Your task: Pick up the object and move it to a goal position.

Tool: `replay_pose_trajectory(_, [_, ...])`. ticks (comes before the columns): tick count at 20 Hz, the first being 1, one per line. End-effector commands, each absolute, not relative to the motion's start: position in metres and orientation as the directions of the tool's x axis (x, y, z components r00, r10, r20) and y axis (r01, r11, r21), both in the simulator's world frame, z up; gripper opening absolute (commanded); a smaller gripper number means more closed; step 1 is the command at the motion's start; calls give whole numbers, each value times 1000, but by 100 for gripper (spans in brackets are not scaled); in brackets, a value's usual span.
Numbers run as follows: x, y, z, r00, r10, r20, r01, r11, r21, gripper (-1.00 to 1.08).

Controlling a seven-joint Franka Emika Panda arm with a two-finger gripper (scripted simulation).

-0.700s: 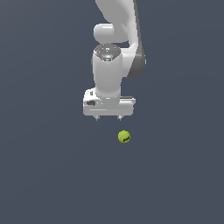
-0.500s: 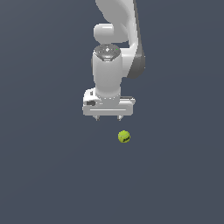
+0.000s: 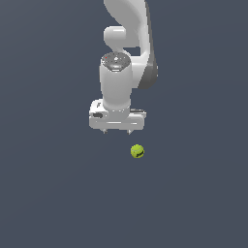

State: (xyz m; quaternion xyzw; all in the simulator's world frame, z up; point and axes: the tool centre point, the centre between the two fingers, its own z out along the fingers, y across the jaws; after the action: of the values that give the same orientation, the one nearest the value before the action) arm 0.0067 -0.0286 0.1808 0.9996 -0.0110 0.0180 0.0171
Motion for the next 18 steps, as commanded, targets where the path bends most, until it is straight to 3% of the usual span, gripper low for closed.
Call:
replay_pose_trajectory(1, [7, -27, 180, 999, -21, 37, -22, -999, 34, 100])
replay_pose_trajectory(18, [21, 55, 102, 999, -53, 5, -53, -999, 4, 100])
